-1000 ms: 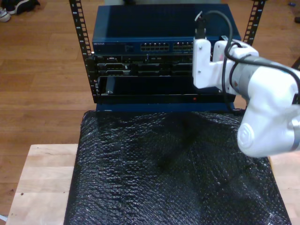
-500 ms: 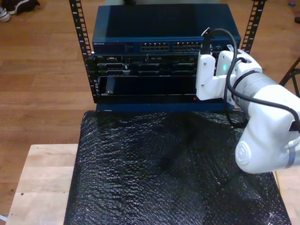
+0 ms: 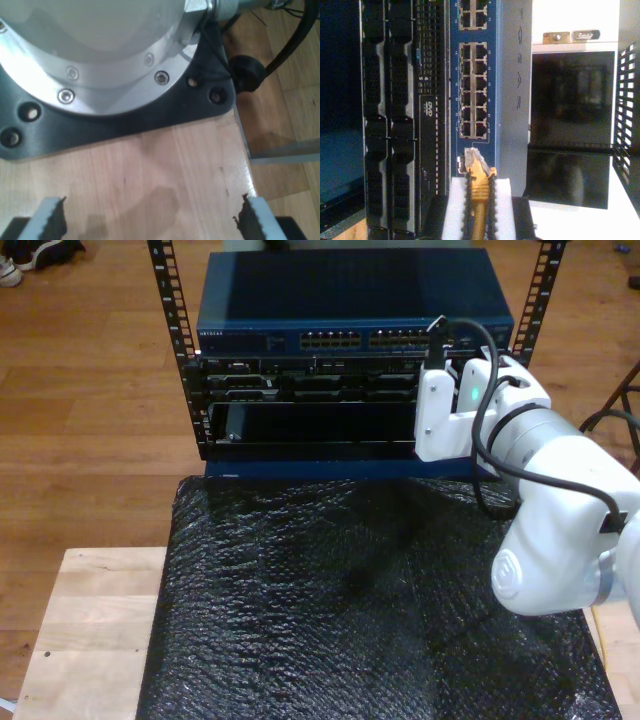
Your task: Grab the cable and plug it in
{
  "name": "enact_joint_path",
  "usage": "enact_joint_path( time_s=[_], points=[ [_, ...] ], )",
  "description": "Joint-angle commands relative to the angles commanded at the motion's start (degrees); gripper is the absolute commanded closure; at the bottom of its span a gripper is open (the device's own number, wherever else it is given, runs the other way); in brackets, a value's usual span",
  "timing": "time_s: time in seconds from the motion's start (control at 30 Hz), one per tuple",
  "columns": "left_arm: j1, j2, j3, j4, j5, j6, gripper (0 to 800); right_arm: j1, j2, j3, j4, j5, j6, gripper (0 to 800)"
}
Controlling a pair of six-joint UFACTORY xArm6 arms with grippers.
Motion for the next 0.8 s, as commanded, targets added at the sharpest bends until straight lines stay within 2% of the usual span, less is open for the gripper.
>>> enact_joint_path(
  time_s=[0.33, 0.63, 0.8],
  points=[
    [0.0, 0.0, 0.0, 0.0, 0.0, -0.09, 0, 0.09, 8.53, -2.81, 0.0, -14.95, -0.26, 800],
    [0.0, 0.0, 0.0, 0.0, 0.0, 0.0, 0, 1.14, 10.73, -3.16, 0.53, -18.2, -0.62, 800],
    [0.0, 0.0, 0.0, 0.0, 0.0, 0.0, 0, 1.23, 13.8, -5.36, 0.97, -21.27, -0.7, 800]
  ],
)
